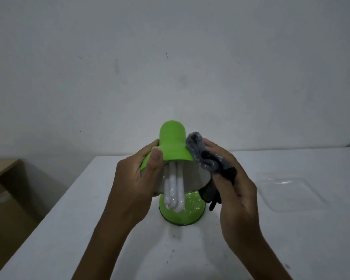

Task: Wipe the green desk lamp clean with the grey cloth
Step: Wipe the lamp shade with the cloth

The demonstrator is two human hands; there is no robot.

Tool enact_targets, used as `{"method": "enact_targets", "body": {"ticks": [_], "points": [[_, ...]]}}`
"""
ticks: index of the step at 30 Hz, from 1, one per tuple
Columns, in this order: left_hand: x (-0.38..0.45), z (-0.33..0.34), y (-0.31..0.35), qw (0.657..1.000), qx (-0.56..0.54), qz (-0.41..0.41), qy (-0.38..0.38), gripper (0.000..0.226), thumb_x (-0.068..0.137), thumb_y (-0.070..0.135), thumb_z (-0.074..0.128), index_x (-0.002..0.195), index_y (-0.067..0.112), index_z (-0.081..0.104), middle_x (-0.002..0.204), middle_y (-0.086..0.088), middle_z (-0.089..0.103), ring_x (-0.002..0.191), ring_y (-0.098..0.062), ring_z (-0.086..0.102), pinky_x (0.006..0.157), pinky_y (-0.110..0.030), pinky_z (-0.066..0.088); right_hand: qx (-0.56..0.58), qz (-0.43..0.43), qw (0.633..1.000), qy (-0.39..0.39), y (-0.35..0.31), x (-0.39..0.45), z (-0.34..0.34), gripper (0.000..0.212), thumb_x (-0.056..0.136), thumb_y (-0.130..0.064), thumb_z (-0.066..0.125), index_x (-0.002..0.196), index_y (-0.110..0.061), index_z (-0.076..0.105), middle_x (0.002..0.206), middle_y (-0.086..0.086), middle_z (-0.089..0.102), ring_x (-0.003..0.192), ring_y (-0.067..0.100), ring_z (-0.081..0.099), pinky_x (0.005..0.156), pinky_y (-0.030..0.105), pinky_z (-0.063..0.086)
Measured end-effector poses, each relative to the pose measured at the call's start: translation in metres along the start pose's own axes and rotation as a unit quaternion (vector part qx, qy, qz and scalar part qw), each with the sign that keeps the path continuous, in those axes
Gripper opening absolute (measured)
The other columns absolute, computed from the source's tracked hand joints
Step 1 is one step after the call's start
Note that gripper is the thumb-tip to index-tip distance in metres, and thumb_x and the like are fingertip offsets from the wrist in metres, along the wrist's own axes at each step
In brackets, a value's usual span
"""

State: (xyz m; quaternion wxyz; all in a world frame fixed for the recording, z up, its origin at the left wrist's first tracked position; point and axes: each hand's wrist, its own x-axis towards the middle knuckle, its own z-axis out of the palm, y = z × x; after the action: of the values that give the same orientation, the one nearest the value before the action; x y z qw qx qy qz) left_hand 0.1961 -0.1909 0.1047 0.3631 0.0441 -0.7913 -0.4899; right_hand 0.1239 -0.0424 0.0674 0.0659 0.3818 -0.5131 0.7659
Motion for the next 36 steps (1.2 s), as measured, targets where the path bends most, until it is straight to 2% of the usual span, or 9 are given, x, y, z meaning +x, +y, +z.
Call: {"method": "enact_targets", "body": {"ticks": [2,5,9,14,21,26,29,33,36], "points": [[-0.001,0.0,-0.001,1.0,0.006,0.001,0.001,0.074,0.075,0.091,0.031,0.118,0.041,0.064,0.098,0.018,0.075,0.093,-0.002,0.069,0.063,-0.023,0.059,0.038,0.033,0.999,0.011,-0.002,0.003,0.002,0.038,0.092,-0.007,0.046,0.12,-0.021,0.067,0.122,-0.007,0.071,0.084,0.01,0.061,0.072,0.02,0.046],[0.0,0.0,-0.008,1.0,0.008,-0.015,0.009,0.093,0.067,0.094,0.035,0.113,0.022,0.071,0.084,0.017,0.075,0.085,0.001,0.07,0.062,-0.018,0.055,-0.095,-0.083,0.989,-0.075,-0.018,0.016,0.007,0.043,0.085,0.009,0.047,0.119,-0.008,0.067,0.128,-0.001,0.067,0.121,0.018,0.061,0.098,0.03,0.049],[0.002,-0.001,-0.009,0.999,0.024,-0.017,0.02,0.063,0.066,0.096,0.033,0.083,0.047,0.071,0.075,0.016,0.07,0.072,0.0,0.066,0.054,-0.015,0.051,-0.171,-0.128,0.96,-0.18,-0.02,0.045,0.002,0.046,0.081,0.01,0.047,0.117,-0.006,0.07,0.129,0.001,0.067,0.127,0.016,0.058,0.107,0.034,0.045],[0.001,0.001,0.002,1.0,0.022,0.009,0.001,0.073,0.078,0.089,0.029,0.117,0.039,0.064,0.094,0.028,0.072,0.09,0.004,0.067,0.066,-0.008,0.05,0.026,0.061,0.993,-0.094,0.007,0.049,-0.005,0.037,0.091,-0.004,0.046,0.119,-0.01,0.068,0.11,-0.001,0.074,0.096,0.001,0.068,0.08,0.013,0.052],[0.002,-0.002,0.0,1.0,0.0,-0.022,0.001,0.079,0.07,0.094,0.033,0.118,0.041,0.066,0.096,0.015,0.075,0.092,-0.007,0.071,0.053,-0.029,0.06,0.318,0.221,0.922,0.024,0.02,0.017,0.001,0.039,0.082,-0.016,0.049,0.114,-0.01,0.072,0.115,0.008,0.074,0.106,0.02,0.07,0.08,0.023,0.057],[0.002,0.0,0.004,1.0,0.011,-0.013,0.007,0.067,0.07,0.094,0.031,0.1,0.047,0.069,0.084,0.016,0.073,0.081,-0.006,0.069,0.051,-0.015,0.053,0.066,0.032,0.996,-0.058,-0.015,0.022,-0.001,0.04,0.086,0.001,0.045,0.114,-0.008,0.071,0.124,0.002,0.071,0.103,0.002,0.065,0.083,0.014,0.05],[0.002,0.002,0.004,1.0,0.012,-0.011,0.002,0.066,0.07,0.094,0.031,0.095,0.045,0.069,0.079,0.014,0.072,0.077,-0.008,0.069,0.049,-0.015,0.052,-0.138,-0.122,0.978,-0.093,-0.017,0.019,-0.003,0.043,0.085,0.011,0.046,0.119,-0.004,0.068,0.134,0.003,0.064,0.125,0.012,0.058,0.102,0.028,0.048],[0.001,0.002,0.005,1.0,0.009,-0.001,-0.002,0.057,0.073,0.091,0.033,0.1,0.056,0.068,0.088,0.012,0.073,0.083,-0.01,0.069,0.051,-0.025,0.058,-0.116,-0.085,0.989,-0.027,-0.001,0.009,-0.012,0.045,0.089,0.01,0.044,0.121,-0.013,0.066,0.135,-0.004,0.064,0.105,-0.002,0.06,0.085,0.012,0.046],[0.001,0.001,0.004,1.0,0.01,-0.002,-0.004,0.051,0.073,0.092,0.033,0.098,0.063,0.066,0.09,0.01,0.073,0.085,-0.012,0.069,0.053,-0.028,0.06,-0.101,-0.064,0.993,-0.001,0.002,0.006,-0.012,0.045,0.089,0.011,0.042,0.121,-0.011,0.065,0.131,-0.001,0.066,0.118,0.004,0.062,0.094,0.017,0.048]]}}
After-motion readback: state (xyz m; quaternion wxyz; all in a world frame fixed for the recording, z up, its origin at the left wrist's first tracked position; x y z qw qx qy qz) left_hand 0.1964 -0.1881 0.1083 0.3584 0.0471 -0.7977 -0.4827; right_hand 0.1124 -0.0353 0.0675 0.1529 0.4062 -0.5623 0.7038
